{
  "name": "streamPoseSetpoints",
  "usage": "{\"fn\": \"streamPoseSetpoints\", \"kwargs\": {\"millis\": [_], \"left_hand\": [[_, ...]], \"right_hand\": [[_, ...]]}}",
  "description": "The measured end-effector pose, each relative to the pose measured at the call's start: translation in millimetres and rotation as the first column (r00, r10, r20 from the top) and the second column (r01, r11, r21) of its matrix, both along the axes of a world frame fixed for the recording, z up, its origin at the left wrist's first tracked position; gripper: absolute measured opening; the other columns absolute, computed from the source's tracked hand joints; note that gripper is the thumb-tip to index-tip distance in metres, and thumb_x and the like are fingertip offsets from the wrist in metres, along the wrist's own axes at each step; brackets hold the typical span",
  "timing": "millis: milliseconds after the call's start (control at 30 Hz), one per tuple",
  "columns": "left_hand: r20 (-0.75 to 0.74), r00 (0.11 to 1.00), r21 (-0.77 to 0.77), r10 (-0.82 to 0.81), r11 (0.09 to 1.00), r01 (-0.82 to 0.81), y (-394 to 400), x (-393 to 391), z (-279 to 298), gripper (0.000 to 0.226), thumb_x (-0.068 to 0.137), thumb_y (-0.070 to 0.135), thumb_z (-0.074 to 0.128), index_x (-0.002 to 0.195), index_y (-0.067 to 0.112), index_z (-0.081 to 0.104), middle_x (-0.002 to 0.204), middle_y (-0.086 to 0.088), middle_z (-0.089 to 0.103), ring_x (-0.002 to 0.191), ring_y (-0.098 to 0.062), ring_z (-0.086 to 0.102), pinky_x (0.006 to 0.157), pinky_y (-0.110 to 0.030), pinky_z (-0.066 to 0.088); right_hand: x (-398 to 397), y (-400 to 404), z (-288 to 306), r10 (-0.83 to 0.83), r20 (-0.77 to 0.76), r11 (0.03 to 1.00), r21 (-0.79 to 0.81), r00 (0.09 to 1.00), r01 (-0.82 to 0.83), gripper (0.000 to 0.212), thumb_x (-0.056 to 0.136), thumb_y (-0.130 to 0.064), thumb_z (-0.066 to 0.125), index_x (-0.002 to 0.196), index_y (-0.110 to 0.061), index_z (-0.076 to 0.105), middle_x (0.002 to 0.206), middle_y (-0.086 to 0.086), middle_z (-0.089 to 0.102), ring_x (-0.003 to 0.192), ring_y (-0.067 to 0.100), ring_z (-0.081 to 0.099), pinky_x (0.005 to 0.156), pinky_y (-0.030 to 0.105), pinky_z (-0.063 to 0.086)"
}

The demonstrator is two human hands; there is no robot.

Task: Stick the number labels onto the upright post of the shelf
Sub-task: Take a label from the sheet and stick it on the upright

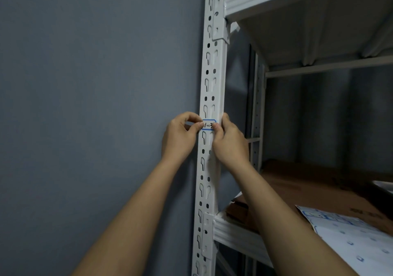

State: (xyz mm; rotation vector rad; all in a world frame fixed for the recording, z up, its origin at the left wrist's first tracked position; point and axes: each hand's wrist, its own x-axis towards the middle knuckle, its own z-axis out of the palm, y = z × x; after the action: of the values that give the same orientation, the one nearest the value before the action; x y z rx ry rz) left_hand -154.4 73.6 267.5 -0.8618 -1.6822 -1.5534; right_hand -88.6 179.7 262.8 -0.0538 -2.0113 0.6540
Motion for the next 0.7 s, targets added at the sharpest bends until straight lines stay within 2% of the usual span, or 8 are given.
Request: {"fn": "streamPoseSetpoints", "kwargs": {"millis": [200, 300, 367, 433, 533, 700], "left_hand": [[-0.018, 1.000, -0.018, 0.012, 1.000, -0.013, 0, 0, -1, 0.011, 0.082, 0.026, 0.063, 0.076, 0.035, 0.060, 0.084, 0.010, 0.065, 0.058, -0.015, 0.053, 0.065, -0.044, 0.054], [-0.034, 0.998, -0.053, 0.051, 0.997, -0.053, 2, 1, -3, 0.019, 0.087, 0.021, 0.059, 0.073, 0.033, 0.054, 0.090, 0.009, 0.061, 0.067, -0.014, 0.056, 0.070, -0.039, 0.052], [-0.030, 0.997, -0.057, 0.068, 0.996, -0.070, 5, 1, -5, 0.021, 0.089, 0.020, 0.057, 0.073, 0.033, 0.052, 0.092, 0.009, 0.060, 0.075, -0.012, 0.056, 0.073, -0.036, 0.050], [0.007, 0.999, -0.003, 0.043, 0.999, -0.043, 8, 1, -8, 0.020, 0.089, 0.021, 0.059, 0.074, 0.032, 0.053, 0.090, 0.009, 0.062, 0.073, -0.007, 0.055, 0.071, -0.032, 0.048], [0.044, 0.999, 0.123, -0.024, 0.992, 0.019, 11, 4, -14, 0.018, 0.087, 0.021, 0.063, 0.073, 0.029, 0.056, 0.085, 0.010, 0.066, 0.077, -0.005, 0.060, 0.071, -0.029, 0.048], [-0.083, 0.993, 0.123, 0.087, 0.989, -0.076, 9, 5, -14, 0.009, 0.083, 0.022, 0.069, 0.077, 0.029, 0.066, 0.099, 0.015, 0.051, 0.094, -0.004, 0.054, 0.070, -0.016, 0.039]], "right_hand": [[-2, -3, 0, -0.023, 0.011, 1.000, -0.008, 1.000, 0.023, 0.038, 0.103, -0.033, 0.033, 0.136, -0.015, 0.041, 0.123, 0.010, 0.058, 0.106, 0.029, 0.058, 0.088, 0.049, 0.049], [-1, -4, 0, -0.029, 0.018, 1.000, -0.005, 0.999, 0.029, 0.036, 0.103, -0.032, 0.033, 0.133, -0.015, 0.041, 0.122, 0.010, 0.058, 0.106, 0.030, 0.057, 0.087, 0.048, 0.048], [0, -4, 0, -0.023, 0.022, 1.000, -0.016, 0.999, 0.023, 0.039, 0.103, -0.033, 0.033, 0.139, -0.017, 0.039, 0.125, 0.010, 0.056, 0.108, 0.030, 0.056, 0.088, 0.048, 0.048], [0, -3, 0, -0.006, 0.032, 0.999, -0.032, 0.999, 0.007, 0.042, 0.103, -0.034, 0.033, 0.143, -0.019, 0.036, 0.128, 0.008, 0.054, 0.111, 0.029, 0.056, 0.091, 0.048, 0.048], [1, -3, -1, 0.019, 0.028, 0.999, -0.049, 0.999, -0.018, 0.037, 0.103, -0.035, 0.033, 0.136, -0.020, 0.040, 0.125, 0.007, 0.056, 0.108, 0.028, 0.057, 0.089, 0.049, 0.049], [2, -3, -1, 0.045, 0.012, 0.996, -0.073, 0.999, -0.044, 0.033, 0.102, -0.035, 0.035, 0.127, -0.017, 0.046, 0.118, 0.008, 0.058, 0.102, 0.028, 0.058, 0.086, 0.048, 0.050]]}}
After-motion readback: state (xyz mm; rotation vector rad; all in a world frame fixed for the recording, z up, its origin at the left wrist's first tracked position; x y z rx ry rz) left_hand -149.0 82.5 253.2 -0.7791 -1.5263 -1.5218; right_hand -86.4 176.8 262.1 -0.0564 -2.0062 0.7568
